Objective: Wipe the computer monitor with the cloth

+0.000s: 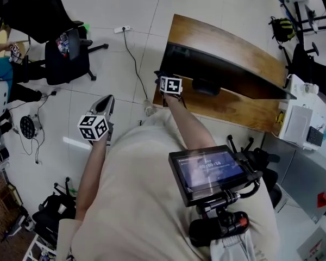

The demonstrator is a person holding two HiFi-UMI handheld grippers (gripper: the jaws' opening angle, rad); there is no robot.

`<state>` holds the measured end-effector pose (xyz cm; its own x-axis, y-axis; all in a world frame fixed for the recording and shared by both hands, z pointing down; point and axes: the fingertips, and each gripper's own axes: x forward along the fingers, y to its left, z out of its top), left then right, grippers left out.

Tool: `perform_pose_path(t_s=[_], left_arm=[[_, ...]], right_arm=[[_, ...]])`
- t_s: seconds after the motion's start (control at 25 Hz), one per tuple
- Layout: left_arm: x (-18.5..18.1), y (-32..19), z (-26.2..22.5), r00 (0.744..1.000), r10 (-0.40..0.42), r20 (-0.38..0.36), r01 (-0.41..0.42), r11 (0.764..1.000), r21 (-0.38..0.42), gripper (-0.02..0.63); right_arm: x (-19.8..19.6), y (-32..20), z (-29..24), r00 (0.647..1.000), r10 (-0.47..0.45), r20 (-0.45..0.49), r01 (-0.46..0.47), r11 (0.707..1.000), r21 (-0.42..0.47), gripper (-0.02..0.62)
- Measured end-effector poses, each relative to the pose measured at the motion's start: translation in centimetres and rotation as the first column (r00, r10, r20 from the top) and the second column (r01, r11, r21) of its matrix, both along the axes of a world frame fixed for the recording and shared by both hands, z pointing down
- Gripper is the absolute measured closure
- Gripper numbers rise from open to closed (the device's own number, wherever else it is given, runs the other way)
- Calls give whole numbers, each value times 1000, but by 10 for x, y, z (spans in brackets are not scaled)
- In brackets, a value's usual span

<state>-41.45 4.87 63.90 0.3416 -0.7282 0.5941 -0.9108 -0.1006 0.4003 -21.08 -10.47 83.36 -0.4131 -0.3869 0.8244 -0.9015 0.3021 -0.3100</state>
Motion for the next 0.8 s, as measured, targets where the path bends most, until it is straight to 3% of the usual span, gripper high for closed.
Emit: perform_pose_path(t_s=[0.24,0.8], left_arm=[[-3,1,1,1000,-16,-16,16,1000,11,615],[11,-21,-11,998,-7,-69,13,996,90,615]], right_arm=[[-17,-3,-11,995,19,94,-13,998,-54,491],[-32,-21,-125,951,27,307,-29,1000,1,491]])
